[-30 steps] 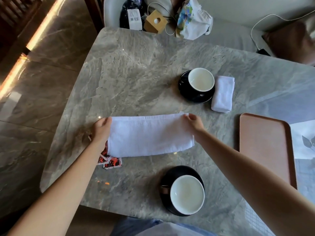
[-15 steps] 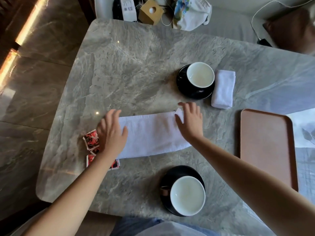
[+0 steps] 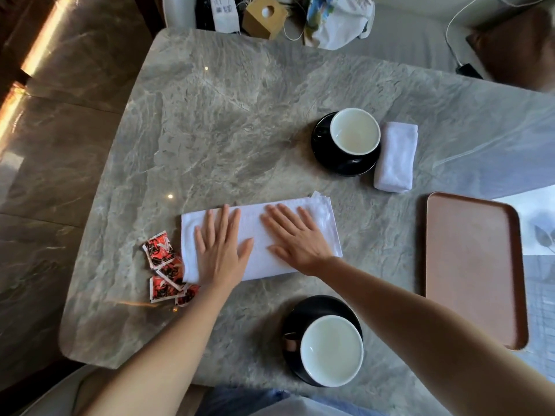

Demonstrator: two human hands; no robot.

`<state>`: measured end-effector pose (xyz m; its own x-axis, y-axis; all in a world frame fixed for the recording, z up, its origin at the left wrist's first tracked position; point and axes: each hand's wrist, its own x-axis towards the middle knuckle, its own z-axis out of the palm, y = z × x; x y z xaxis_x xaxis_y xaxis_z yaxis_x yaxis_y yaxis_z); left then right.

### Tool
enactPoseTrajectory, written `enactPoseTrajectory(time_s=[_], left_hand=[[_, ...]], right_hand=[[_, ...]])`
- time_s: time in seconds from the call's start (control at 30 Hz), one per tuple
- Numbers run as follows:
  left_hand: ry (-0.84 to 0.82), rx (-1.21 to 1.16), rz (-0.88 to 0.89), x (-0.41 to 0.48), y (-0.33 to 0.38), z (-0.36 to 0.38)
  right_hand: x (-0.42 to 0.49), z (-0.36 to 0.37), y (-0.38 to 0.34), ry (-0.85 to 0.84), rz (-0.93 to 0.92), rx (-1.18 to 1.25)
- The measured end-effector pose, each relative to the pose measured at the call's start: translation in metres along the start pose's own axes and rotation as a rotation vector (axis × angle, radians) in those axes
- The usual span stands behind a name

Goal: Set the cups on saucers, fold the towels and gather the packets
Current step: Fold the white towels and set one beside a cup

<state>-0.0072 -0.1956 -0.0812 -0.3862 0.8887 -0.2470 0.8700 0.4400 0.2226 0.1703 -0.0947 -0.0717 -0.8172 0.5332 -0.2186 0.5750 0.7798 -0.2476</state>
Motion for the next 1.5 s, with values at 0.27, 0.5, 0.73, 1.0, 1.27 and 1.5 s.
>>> enactPoseTrajectory(time_s=[0.27, 0.5, 0.73, 1.0, 1.27, 1.5], left_hand=[[0.056, -0.018, -0.101, -0.005, -0.013, -0.002], [0.06, 0.028, -0.12, -0.002, -0.011, 0.001], [0.03, -0.022, -0.117, -0.002, -0.008, -0.005], [0.08, -0.209, 0.168, -0.072, 0.046, -0.014], [-0.111, -0.068, 0.201, -0.066, 0.052, -0.01], [-0.148, 0.037, 0.158, -0.035, 0.03, -0.019]], right_hand=[[-0.019, 0.0, 0.045, 0.013, 0.032, -0.004], [-0.017, 0.002, 0.046, 0.035, 0.045, -0.007], [-0.017, -0.007, 0.04, -0.004, 0.048, -0.007], [0.02, -0.041, -0.013, 0.029, -0.055, 0.154], [0.047, -0.039, -0.02, -0.225, -0.12, -0.025], [0.044, -0.049, -0.016, -0.196, 0.166, -0.066]])
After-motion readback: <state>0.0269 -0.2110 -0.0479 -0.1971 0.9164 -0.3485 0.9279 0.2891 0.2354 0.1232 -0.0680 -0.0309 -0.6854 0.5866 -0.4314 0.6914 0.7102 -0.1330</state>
